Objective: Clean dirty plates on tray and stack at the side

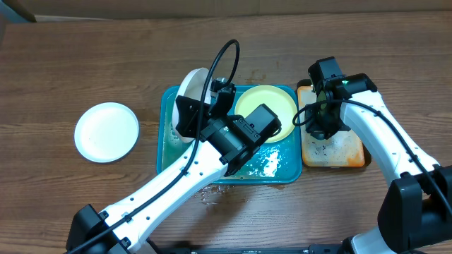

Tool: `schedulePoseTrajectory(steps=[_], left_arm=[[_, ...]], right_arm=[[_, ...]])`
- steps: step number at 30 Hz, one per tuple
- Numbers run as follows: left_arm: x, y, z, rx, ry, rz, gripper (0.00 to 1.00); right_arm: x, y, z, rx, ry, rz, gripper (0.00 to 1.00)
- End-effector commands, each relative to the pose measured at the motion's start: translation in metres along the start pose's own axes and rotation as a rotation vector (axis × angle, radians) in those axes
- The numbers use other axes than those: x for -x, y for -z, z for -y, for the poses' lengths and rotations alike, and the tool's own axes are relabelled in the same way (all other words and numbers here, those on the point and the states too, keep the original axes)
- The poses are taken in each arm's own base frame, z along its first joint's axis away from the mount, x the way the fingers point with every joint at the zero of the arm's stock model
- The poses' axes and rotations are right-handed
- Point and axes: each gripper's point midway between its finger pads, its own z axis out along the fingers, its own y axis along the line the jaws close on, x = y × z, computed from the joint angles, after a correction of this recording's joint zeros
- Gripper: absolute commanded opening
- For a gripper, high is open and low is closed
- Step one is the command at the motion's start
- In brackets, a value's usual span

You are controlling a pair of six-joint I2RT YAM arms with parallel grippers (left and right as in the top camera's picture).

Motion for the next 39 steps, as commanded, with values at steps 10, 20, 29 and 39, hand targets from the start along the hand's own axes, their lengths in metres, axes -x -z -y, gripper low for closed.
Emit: schedulePoseTrajectory(steps=[10,20,29,39], left_arm=[[0.003,0.006,-0.013,0.025,0.035,0.023,0.04],[-0.005,-0.003,-0.009,-0.008,0.097,-0.029,0.04],[-0.003,-0.004,-0.017,0.034,0.078,-0.014,0.04],[-0.009,-0.007,-0.019,0.032,0.082,-0.036,0.04]], right_arm=[[0.002,0.002,0.0,0.003,-0.006,0.008,0.04],[0.001,0.002,0.001,0.001,-0.006,0.002,0.04],[0.001,0.002,0.001,0.0,-0.005,0.001,0.04],[0.0,0.002,0.001,-0.001,-0.005,-0.002,0.04]])
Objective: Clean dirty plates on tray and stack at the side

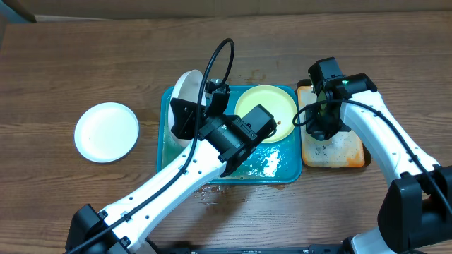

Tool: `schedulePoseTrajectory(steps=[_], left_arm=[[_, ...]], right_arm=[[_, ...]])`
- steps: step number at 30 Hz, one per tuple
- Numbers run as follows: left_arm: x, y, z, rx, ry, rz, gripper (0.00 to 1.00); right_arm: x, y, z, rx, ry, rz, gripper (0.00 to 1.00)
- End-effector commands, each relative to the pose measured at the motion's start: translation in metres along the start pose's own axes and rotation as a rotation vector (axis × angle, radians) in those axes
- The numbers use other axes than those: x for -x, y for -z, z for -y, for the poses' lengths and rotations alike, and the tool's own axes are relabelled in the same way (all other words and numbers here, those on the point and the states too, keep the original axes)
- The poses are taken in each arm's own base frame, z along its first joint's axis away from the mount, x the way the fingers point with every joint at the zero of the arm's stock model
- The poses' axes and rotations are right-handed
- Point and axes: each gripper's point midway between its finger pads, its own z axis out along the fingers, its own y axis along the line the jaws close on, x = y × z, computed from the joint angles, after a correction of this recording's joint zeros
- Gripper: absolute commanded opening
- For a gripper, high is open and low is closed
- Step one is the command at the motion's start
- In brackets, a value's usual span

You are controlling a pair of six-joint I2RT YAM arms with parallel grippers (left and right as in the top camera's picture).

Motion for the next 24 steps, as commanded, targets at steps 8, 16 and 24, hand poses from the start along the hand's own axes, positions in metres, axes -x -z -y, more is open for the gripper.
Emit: schedulePoseTrajectory(steps=[8,16,24], left_arm=[[-0.005,-0.007,-0.011,-0.005,0.092,-0.042,0.04],[-0.008,-0.006,-0.01,-0.012,0.056,-0.051,0.04],[-0.01,-0.004,-0.005,-0.038,0.063,-0.058,0.04]], right_arm=[[0.002,0.002,0.0,0.002,-0.007,0.007,0.04],[0.001,0.002,0.001,0.001,-0.006,0.004,0.04],[0.002,0.002,0.001,0.002,-0.006,0.005,0.04]])
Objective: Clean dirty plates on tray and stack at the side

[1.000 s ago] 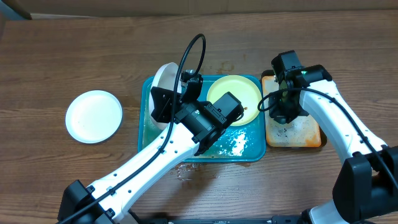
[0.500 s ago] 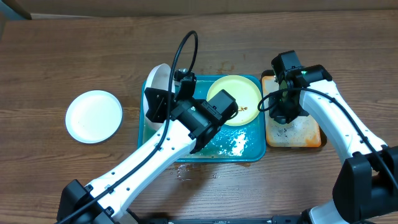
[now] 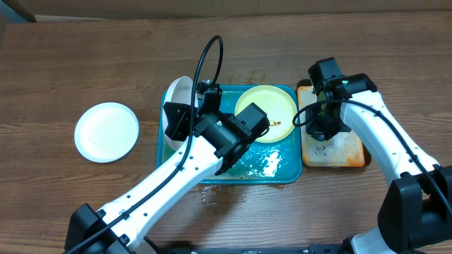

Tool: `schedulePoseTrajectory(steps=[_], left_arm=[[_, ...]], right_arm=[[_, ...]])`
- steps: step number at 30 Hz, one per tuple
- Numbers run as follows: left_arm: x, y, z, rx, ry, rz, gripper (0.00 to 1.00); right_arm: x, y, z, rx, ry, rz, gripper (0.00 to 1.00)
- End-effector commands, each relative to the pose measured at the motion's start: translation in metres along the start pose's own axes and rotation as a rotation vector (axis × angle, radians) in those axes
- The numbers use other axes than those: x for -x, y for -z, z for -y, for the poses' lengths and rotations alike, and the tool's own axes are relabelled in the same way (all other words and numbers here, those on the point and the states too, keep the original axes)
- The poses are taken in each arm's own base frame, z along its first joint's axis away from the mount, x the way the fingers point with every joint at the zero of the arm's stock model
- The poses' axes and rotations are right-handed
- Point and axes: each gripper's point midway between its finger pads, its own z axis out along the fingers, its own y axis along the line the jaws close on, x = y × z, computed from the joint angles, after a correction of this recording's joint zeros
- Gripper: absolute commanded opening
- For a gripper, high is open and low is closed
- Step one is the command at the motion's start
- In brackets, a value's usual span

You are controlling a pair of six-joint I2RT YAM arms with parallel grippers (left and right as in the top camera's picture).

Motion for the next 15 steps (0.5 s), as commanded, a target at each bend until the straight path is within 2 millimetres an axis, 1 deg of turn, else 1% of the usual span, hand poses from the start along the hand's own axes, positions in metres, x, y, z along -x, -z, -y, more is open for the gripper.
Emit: schedulePoseTrajectory(steps=[1,8,10,11,13,15], left_arm=[[0.005,0.005,-0.005,-0.016,0.074,0.014,0.04],[0.006,0.003,-0.008,0.002,0.128,0.02,0.04],[0.007,0.003,-0.013,0.026,0.105,0.032,0.04],[0.008,0.003,-0.013,0.026,0.122,0.032,0.04],[0.006,0.003,-0.001,-0.044,0.155,-0.001,0.04],[0.003,0.002,0.001,-0.056,0.115,-0.016,0.04]], right_arm=[[0.003,0.002,0.0,0.003,-0.007,0.013,0.04],[0.003,0.002,0.0,0.003,-0.007,0.009,0.04],[0.003,0.002,0.0,0.003,-0.007,0.01,0.04],[0.003,0.002,0.0,0.003,-0.007,0.01,0.04],[0.003,0.002,0.0,0.003,-0.007,0.01,0.04],[0.003,0.002,0.0,0.003,-0.007,0.01,0.04]])
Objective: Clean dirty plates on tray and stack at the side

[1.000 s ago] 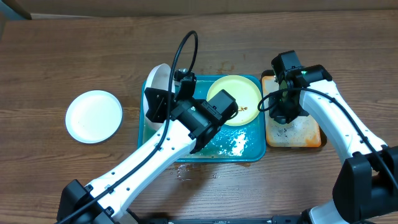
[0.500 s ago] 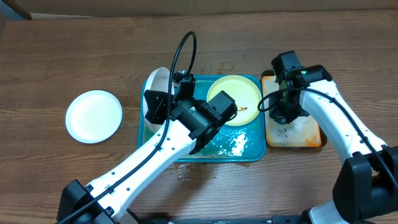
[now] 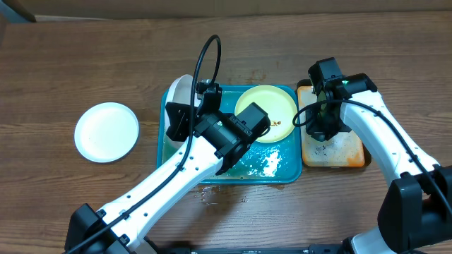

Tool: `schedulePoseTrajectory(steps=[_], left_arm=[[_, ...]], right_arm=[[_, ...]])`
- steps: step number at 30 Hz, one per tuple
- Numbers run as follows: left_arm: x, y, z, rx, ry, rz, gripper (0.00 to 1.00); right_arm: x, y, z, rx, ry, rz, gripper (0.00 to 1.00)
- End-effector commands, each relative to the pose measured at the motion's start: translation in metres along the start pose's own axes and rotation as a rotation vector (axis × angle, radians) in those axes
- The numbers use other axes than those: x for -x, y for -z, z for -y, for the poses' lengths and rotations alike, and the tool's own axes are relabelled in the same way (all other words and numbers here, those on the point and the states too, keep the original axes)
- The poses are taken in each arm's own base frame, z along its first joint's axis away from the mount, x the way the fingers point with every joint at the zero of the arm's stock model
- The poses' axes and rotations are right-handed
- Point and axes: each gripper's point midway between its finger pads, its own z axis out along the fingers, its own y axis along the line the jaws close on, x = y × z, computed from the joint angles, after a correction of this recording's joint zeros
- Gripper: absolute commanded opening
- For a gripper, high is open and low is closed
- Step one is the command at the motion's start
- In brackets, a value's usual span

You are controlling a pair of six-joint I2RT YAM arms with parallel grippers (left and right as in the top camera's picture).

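A teal tray point(image 3: 286, 174) in the middle of the table holds soapy foam and a yellow-green plate point(image 3: 274, 104) with food specks. At the tray's left edge a white plate point(image 3: 176, 92) stands tilted on its rim. My left gripper point(image 3: 185, 116) is at that plate and seems shut on it, though the wrist hides the fingers. My right gripper point(image 3: 322, 134) points down onto an orange sponge pad point(image 3: 347, 152) right of the tray; its jaws cannot be made out.
A clean white plate point(image 3: 106, 132) lies flat on the wooden table at the left. Water drops sit in front of the tray. The left arm's black cable loops up over the tray's back edge.
The left gripper and the tilted white plate have barely shifted, if at all. The right arm is where it was.
The left gripper held the white plate tilted over the tray's back left part, close to the yellow-green plate. At each later moment plate and gripper stood further left, now at the tray's left edge. The right gripper stayed on the orange sponge pad throughout.
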Motion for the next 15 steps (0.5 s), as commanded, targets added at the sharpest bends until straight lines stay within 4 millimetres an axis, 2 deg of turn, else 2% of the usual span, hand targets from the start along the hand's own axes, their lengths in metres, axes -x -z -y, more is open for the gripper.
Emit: schedulePoseTrajectory(steps=[1,6,15], left_arm=[[0.001,0.0,-0.006,-0.024,0.04,-0.018,0.04],[-0.009,-0.016,-0.009,-0.036,0.09,-0.099,0.04],[-0.056,-0.062,-0.011,-0.151,0.189,-0.418,0.04]], right_arm=[[0.003,0.002,0.0,0.003,-0.007,0.011,0.04],[0.002,0.002,0.0,0.002,-0.007,0.006,0.04],[0.001,0.002,0.001,0.001,-0.006,0.004,0.04]])
